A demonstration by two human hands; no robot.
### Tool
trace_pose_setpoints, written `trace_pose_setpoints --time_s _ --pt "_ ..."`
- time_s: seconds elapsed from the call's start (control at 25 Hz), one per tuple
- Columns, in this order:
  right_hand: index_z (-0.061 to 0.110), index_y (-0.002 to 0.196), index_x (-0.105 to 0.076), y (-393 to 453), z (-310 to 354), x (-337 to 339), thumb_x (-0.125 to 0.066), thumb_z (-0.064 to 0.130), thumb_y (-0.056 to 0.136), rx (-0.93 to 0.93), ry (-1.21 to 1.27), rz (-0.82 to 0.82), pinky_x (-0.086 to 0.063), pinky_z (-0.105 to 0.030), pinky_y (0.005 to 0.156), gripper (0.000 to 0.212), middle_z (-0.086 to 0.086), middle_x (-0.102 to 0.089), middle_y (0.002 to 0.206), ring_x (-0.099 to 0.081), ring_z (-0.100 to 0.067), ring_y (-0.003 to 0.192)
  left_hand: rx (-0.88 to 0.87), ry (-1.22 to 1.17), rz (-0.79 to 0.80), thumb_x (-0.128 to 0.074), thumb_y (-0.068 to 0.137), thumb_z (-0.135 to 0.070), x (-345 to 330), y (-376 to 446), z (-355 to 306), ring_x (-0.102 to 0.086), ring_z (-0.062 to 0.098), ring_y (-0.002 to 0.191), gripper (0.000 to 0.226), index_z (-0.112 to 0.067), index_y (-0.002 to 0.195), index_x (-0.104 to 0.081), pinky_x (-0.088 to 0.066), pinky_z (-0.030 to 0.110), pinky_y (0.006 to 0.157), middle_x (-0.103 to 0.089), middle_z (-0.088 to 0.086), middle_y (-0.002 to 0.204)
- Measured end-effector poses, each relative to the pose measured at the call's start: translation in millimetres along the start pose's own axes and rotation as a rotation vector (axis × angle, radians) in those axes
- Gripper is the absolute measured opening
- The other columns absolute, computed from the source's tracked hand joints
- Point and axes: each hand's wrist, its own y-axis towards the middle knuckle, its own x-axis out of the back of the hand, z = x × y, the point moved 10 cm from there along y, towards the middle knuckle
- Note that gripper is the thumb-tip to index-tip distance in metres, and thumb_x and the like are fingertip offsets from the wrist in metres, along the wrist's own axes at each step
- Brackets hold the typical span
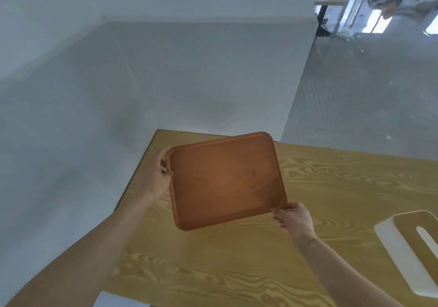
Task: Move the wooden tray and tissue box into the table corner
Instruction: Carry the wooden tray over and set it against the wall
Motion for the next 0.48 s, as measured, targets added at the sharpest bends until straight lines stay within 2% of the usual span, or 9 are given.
trace_pose_setpoints --time_s 0.12,0.24,0.32,0.48 --pt "0.015 0.101 -0.058 24.1 -15.0 6.1 -0.083 0.014 0.080 -0.072 -0.010 -0.031 -0.057 -0.039 0.072 0.033 -0.008 -0.076 0.084 -0.074 -0.021 0.076 0.010 -0.001 0.083 -0.066 0.089 0.000 -42.2 35.4 -2.9 -0.059 0.011 0.083 0.068 -0.032 0.144 -0.043 -0.045 0.025 0.067 -0.057 0.001 0.110" --pt "0.016 0.099 -0.057 41.8 -27.0 13.4 -0.084 0.014 0.079 -0.132 -0.020 -0.077 -0.052 -0.033 0.065 0.033 -0.007 -0.076 0.081 -0.072 -0.017 0.069 0.001 0.000 0.129 -0.067 0.085 0.008 -80.7 65.0 -1.5 -0.060 0.018 0.086 0.070 -0.027 0.142 -0.048 -0.045 0.023 0.069 -0.058 0.006 0.109" --pt "0.016 0.098 -0.057 46.8 -35.9 14.9 -0.084 0.015 0.079 -0.166 -0.037 -0.089 -0.051 -0.031 0.063 0.033 -0.006 -0.076 0.081 -0.072 -0.015 0.068 0.006 0.037 0.170 -0.068 0.085 0.005 -102.5 77.3 4.3 -0.060 0.015 0.085 0.070 -0.031 0.141 -0.048 -0.046 0.026 0.071 -0.058 0.005 0.109" --pt "0.011 0.101 -0.058 64.2 -46.3 17.6 -0.084 0.015 0.079 -0.229 -0.058 -0.131 -0.052 -0.033 0.065 0.034 -0.008 -0.075 0.079 -0.071 -0.017 0.068 0.008 0.106 0.294 -0.067 0.087 0.000 -151.6 111.8 13.4 -0.058 0.003 0.072 0.069 -0.035 0.143 -0.045 -0.038 0.018 0.058 -0.061 0.004 0.109"
